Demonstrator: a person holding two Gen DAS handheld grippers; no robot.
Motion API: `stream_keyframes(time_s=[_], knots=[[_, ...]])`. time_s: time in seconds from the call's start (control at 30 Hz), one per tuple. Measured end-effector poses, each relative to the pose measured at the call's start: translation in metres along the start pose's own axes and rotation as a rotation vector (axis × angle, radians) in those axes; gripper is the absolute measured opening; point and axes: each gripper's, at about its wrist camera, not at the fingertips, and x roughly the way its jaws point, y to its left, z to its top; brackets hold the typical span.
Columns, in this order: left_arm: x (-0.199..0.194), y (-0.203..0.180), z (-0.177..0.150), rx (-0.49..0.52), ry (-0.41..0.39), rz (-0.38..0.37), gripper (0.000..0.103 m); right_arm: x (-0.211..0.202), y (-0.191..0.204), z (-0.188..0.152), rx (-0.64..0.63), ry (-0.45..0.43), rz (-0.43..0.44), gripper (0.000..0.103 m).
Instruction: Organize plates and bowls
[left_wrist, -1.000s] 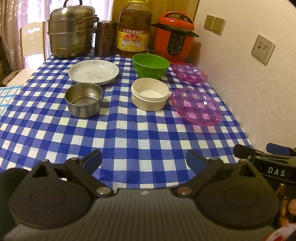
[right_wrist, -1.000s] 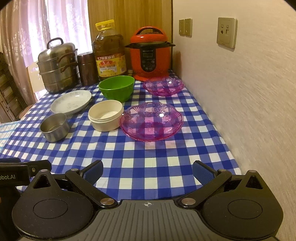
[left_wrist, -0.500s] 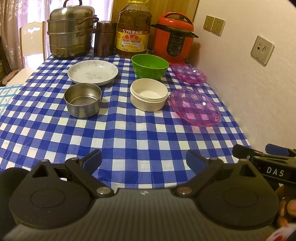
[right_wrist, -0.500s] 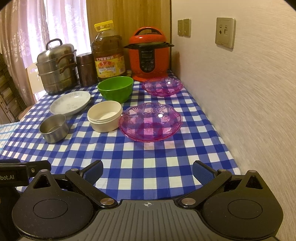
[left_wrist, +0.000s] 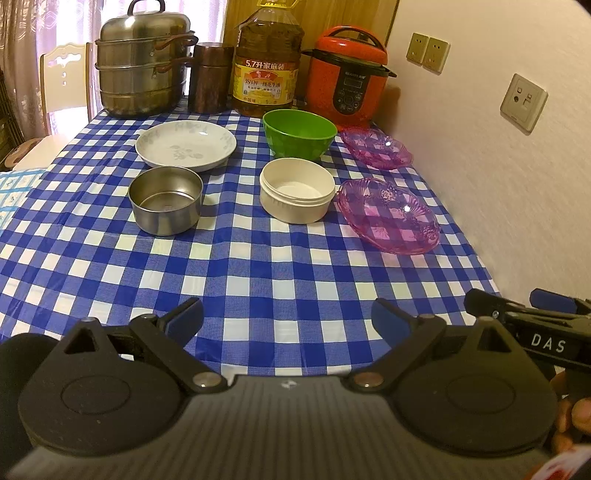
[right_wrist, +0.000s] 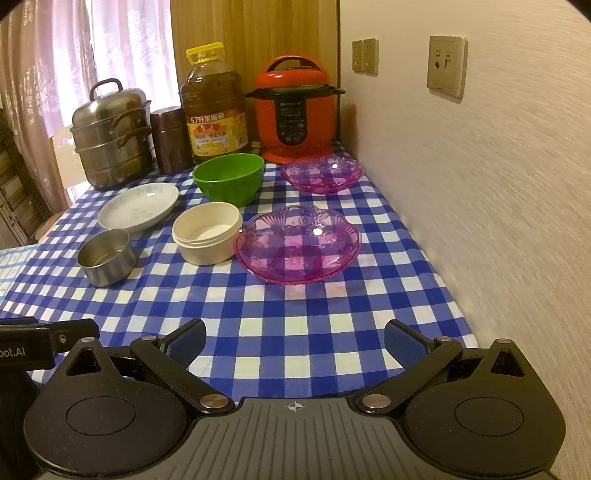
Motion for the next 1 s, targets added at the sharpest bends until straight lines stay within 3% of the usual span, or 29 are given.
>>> stream_keyframes(time_s=[1.0], knots=[[-0.002, -0.0002, 0.0013, -0.003, -0.005, -0.001, 0.096, 0.0, -0.0014, 0.0006, 0.002, -0.001, 0.0, 0.102]])
